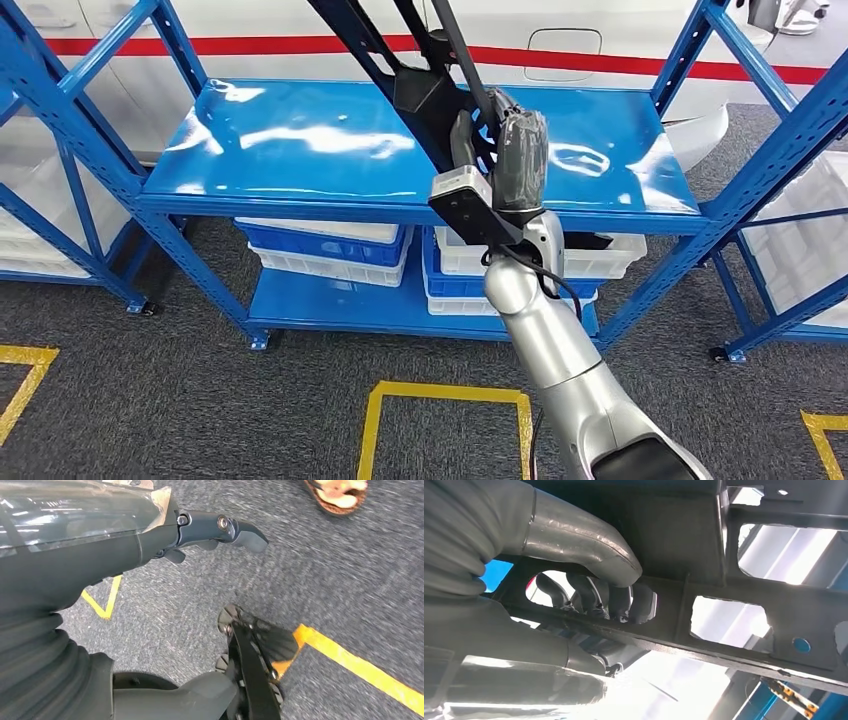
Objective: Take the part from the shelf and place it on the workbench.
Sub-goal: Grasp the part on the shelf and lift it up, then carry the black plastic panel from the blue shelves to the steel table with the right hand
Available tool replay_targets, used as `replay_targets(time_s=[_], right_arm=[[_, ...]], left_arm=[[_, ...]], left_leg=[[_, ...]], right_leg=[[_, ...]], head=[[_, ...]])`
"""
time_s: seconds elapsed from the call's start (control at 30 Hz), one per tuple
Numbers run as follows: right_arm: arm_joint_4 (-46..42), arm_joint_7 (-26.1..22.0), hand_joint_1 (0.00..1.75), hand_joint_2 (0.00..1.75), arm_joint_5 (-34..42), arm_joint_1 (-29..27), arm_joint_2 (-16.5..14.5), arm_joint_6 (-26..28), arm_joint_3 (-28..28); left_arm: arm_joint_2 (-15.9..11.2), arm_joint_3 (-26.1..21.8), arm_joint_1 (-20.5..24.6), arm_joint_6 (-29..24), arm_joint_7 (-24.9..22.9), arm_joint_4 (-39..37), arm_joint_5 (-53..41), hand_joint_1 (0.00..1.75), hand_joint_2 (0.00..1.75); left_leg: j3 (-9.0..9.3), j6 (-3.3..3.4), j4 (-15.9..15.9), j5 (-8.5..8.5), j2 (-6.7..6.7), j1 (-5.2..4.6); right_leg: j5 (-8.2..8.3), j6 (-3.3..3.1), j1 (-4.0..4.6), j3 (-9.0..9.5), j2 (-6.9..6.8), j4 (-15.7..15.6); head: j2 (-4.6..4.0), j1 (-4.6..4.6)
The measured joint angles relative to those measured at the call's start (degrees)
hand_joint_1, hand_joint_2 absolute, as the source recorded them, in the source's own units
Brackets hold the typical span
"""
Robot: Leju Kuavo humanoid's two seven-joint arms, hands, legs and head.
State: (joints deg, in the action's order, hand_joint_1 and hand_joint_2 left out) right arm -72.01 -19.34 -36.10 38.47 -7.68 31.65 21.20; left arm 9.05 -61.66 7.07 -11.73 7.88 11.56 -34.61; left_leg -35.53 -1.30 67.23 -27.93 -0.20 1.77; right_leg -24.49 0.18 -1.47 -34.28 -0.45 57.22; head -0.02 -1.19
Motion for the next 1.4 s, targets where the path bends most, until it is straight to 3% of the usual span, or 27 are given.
replay_targets(time_s=[0.07, 0.1, 0.17, 0.2, 0.23, 0.3, 0.37, 0.4, 0.43, 0.5, 0.57, 0.63, 0.7, 0.73, 0.77, 0.83, 0.87, 0.9, 0.97, 1.0, 1.07, 1.13, 1.2, 1.23, 1.3, 1.37, 1.4], right_arm=[[-0.15, 0.00, 1.75, 1.75, -0.40, -0.11, -0.16, 0.07, -0.14], [-0.25, 0.00, 1.75, 1.75, -0.57, -0.19, -0.28, 0.09, -0.20], [-0.34, 0.00, 1.75, 1.75, -0.75, -0.44, -0.40, 0.12, -0.35], [-0.36, 0.00, 1.75, 1.75, -0.77, -0.57, -0.38, 0.13, -0.48], [-0.38, 0.00, 1.75, 1.75, -0.78, -0.71, -0.33, 0.13, -0.62], [-0.43, 0.02, 1.75, 1.75, -0.85, -0.97, -0.25, 0.13, -0.89], [-0.61, 0.16, 1.75, 1.75, -1.26, -1.52, -0.17, 0.13, -1.04], [-0.85, 0.33, 1.75, 1.75, -1.63, -1.98, -0.12, 0.13, -1.16], [-1.23, 0.59, 1.75, 1.75, -2.12, -2.52, -0.07, 0.13, -1.28], [-2.53, 1.21, 1.75, 1.75, -3.48, -3.65, 0.02, 0.13, -1.63], [-4.68, 1.86, 1.75, 1.75, -5.25, -4.78, 0.04, 0.10, -2.13], [-7.11, 2.55, 1.75, 1.75, -6.84, -6.25, 0.04, -0.05, -2.84], [-9.32, 3.29, 1.75, 1.75, -7.80, -8.33, 0.10, -0.54, -3.69], [-10.52, 3.69, 1.75, 1.75, -8.05, -9.57, 0.12, -0.86, -4.09], [-11.83, 3.97, 1.75, 1.75, -8.23, -10.92, 0.12, -1.19, -4.48], [-14.96, 4.24, 1.75, 1.75, -8.67, -13.98, 0.13, -1.73, -5.22], [-16.55, 4.25, 1.75, 1.75, -8.95, -15.63, 0.17, -1.93, -5.62], [-18.04, 4.25, 1.75, 1.75, -9.19, -17.26, 0.23, -2.15, -6.02], [-20.45, 4.23, 1.75, 1.75, -9.38, -20.08, 0.41, -2.61, -6.69], [-21.48, 4.16, 1.75, 1.75, -9.34, -21.19, 0.52, -2.88, -6.97], [-23.27, 3.94, 1.75, 1.75, -9.14, -22.68, 0.69, -3.51, -7.46], [-24.52, 3.75, 1.75, 1.75, -8.98, -23.31, 0.78, -4.05, -7.91], [-25.07, 3.69, 1.75, 1.75, -8.92, -23.69, 0.92, -4.31, -8.28], [-25.23, 3.70, 1.75, 1.75, -8.91, -23.87, 1.02, -4.40, -8.48], [-25.39, 3.75, 1.75, 1.75, -8.89, -24.07, 1.21, -4.68, -8.93], [-25.45, 3.80, 1.75, 1.75, -8.90, -24.08, 1.36, -4.89, -9.26], [-25.45, 3.83, 1.75, 1.75, -8.93, -24.07, 1.45, -4.92, -9.37]], left_arm=[[0.02, 0.00, 0.03, 0.01, -0.09, 0.00, -0.18, 0.00, 1.75], [0.04, 0.00, 0.04, 0.02, -0.14, 0.00, -0.26, 0.00, 1.75], [0.05, 0.00, 0.01, 0.02, -0.21, 0.00, -0.32, 0.00, 1.75], [0.08, 0.00, 0.01, 0.02, -0.24, 0.00, -0.34, 0.00, 1.75], [0.10, 0.00, 0.01, 0.02, -0.27, 0.00, -0.35, 0.00, 1.75], [0.11, 0.00, 0.03, 0.01, -0.34, 0.01, -0.50, 0.00, 1.75], [0.09, 0.00, 0.00, 0.01, -0.48, 0.02, -0.80, 0.00, 1.75], [0.10, 0.00, -0.01, 0.08, -0.54, 0.02, -1.01, 0.00, 1.75], [0.10, 0.01, -0.02, 0.18, -0.57, 0.02, -1.24, 0.00, 1.75], [0.14, 0.08, -0.03, 0.53, -0.61, 0.02, -2.10, 0.00, 1.75], [0.23, 0.39, -0.04, 0.85, -0.74, 0.02, -3.35, 0.00, 1.75], [0.27, 0.97, -0.05, 1.03, -0.98, 0.02, -4.67, 0.00, 1.75], [0.12, 1.55, -0.11, 1.22, -1.17, 0.02, -5.94, 0.00, 1.75], [0.04, 1.83, -0.15, 1.39, -1.17, 0.02, -6.53, 0.00, 1.75], [-0.03, 2.13, -0.21, 1.65, -1.04, 0.02, -7.02, 0.00, 1.75], [-0.08, 2.80, -0.24, 2.22, -0.54, 0.02, -7.91, 0.00, 1.75], [-0.10, 3.07, -0.24, 2.48, -0.23, 0.02, -8.26, 0.00, 1.75], [-0.13, 3.25, -0.23, 2.69, 0.01, 0.02, -8.53, 0.00, 1.75], [-0.20, 3.55, -0.22, 3.02, 0.18, 0.02, -8.84, 0.00, 1.75], [-0.23, 3.74, -0.18, 3.10, 0.06, 0.02, -8.97, 0.00, 1.75], [-0.28, 4.05, 0.01, 2.90, -0.73, 0.03, -9.14, 0.00, 1.75], [-0.34, 4.15, 0.17, 2.45, -1.68, 0.05, -9.05, 0.00, 1.75], [-0.37, 4.14, 0.13, 2.11, -2.29, 0.06, -8.99, 0.00, 1.75], [-0.38, 4.14, 0.12, 1.96, -2.60, 0.06, -9.00, 0.00, 1.75], [-0.42, 4.13, 0.12, 1.66, -3.12, 0.08, -8.98, 0.00, 1.75], [-0.45, 4.10, 0.13, 1.51, -3.26, 0.11, -8.70, 0.00, 1.75], [-0.46, 4.07, 0.13, 1.54, -3.17, 0.11, -8.47, 0.00, 1.75]], left_leg=[[4.78, 0.15, -7.05, -0.31, -0.24, -0.10], [5.77, 0.39, -8.90, -0.87, -0.35, -0.32], [5.55, 1.50, -9.66, -0.46, -0.29, -0.75], [5.09, 2.29, -9.82, 0.14, -0.14, -0.89], [4.49, 3.14, -10.01, 0.82, 0.02, -0.98], [2.83, 4.33, -10.15, 2.29, 0.28, -1.22], [0.97, 4.71, -10.11, 3.71, 0.34, -1.56], [0.05, 4.78, -10.08, 4.43, 0.35, -1.75], [-0.82, 4.81, -10.06, 5.13, 0.35, -1.94], [-2.38, 4.74, -10.01, 6.51, 0.30, -2.29], [-3.35, 4.41, -9.92, 7.73, 0.24, -2.61], [-3.59, 3.84, -10.08, 8.83, 0.29, -2.57], [-3.89, 3.11, -10.16, 9.13, 0.17, -2.31], [-4.37, 2.71, -9.35, 7.75, 0.07, -2.17], [-5.07, 2.32, -7.49, 5.25, -0.01, -1.99], [-6.76, 1.49, -0.46, -1.20, 0.00, -1.39], [-7.32, 1.06, 3.43, -3.09, 0.02, -1.06], [-7.34, 0.66, 6.36, -3.52, 0.03, -0.72], [-4.76, -0.01, 6.58, -1.18, 0.06, -0.05], [-1.88, -0.32, 3.60, 0.01, 0.06, 0.29], [4.18, -0.57, -4.36, -0.48, -0.15, 0.51], [6.58, 0.02, -8.59, -1.95, -0.33, 0.13], [5.75, 1.50, -9.15, -1.16, -0.12, -0.33], [5.13, 2.39, -9.37, -0.44, 0.01, -0.50], [3.48, 3.78, -9.71, 1.15, 0.30, -0.66], [1.68, 4.22, -9.68, 2.69, 0.36, -0.94], [0.73, 4.23, -9.64, 3.49, 0.38, -1.05]], right_leg=[[0.76, 0.84, 0.06, -0.77, -0.01, 0.30], [1.19, 1.31, 0.14, -1.00, -0.03, 0.30], [2.01, 2.29, 0.28, -1.31, -0.04, 0.13], [1.66, 2.45, 0.29, -1.81, 0.00, 0.50], [0.45, 2.29, 0.33, -2.63, 0.05, 1.69], [-4.39, 1.34, 0.33, -5.10, 0.17, 7.71], [-8.15, 1.04, 0.39, -6.83, 0.21, 15.30], [-8.36, 1.32, 0.48, -6.70, 0.23, 17.44], [-7.56, 1.71, 0.63, -5.64, 0.24, 17.69], [-5.38, 1.83, 1.10, -0.51, 0.24, 12.33], [-5.85, 0.83, 1.71, 5.92, 0.18, 3.31], [-6.93, 0.08, 2.13, 8.43, 0.17, -1.45], [-5.99, -0.43, 1.64, 7.78, 0.11, -1.90], [-5.27, -0.91, 1.35, 7.39, 0.01, -1.98], [-4.48, -1.30, 0.98, 6.89, -0.09, -2.08], [-3.04, -1.65, 0.88, 5.49, -0.22, -1.99], [-2.38, -1.54, 0.86, 4.71, -0.28, -1.92], [-1.77, -1.33, 0.81, 3.85, -0.34, -1.78], [-0.88, -0.73, 0.53, 2.19, -0.42, -1.24], [-0.57, -0.38, 0.37, 1.41, -0.41, -0.75], [-0.10, 0.35, 0.37, 0.06, -0.36, 0.36], [0.64, 1.36, 0.56, -0.63, -0.35, 0.81], [1.34, 2.46, 0.56, -1.07, -0.30, 0.74], [0.62, 2.52, 0.54, -1.66, -0.19, 1.38], [-3.68, 1.76, 0.40, -3.69, 0.01, 5.86], [-8.45, 1.20, 0.44, -5.75, 0.11, 13.38], [-9.27, 1.48, 0.46, -6.00, 0.15, 16.35]], head=[[0.00, 0.03], [0.00, 0.04], [0.00, 0.08], [0.00, 0.07], [0.00, 0.16], [0.00, 0.37], [0.00, 0.57], [0.00, 0.60], [0.00, 0.64], [0.00, 0.65], [0.00, 0.55], [0.00, 0.42], [0.01, 0.42], [0.01, 0.35], [0.01, 0.16], [0.00, -0.21], [0.00, -0.30], [0.00, -0.27], [0.00, -0.29], [0.00, -0.30], [0.00, -0.29], [0.01, -0.16], [0.01, -0.10], [0.01, -0.08], [0.00, 0.18], [0.00, 0.44], [0.00, 0.46]])
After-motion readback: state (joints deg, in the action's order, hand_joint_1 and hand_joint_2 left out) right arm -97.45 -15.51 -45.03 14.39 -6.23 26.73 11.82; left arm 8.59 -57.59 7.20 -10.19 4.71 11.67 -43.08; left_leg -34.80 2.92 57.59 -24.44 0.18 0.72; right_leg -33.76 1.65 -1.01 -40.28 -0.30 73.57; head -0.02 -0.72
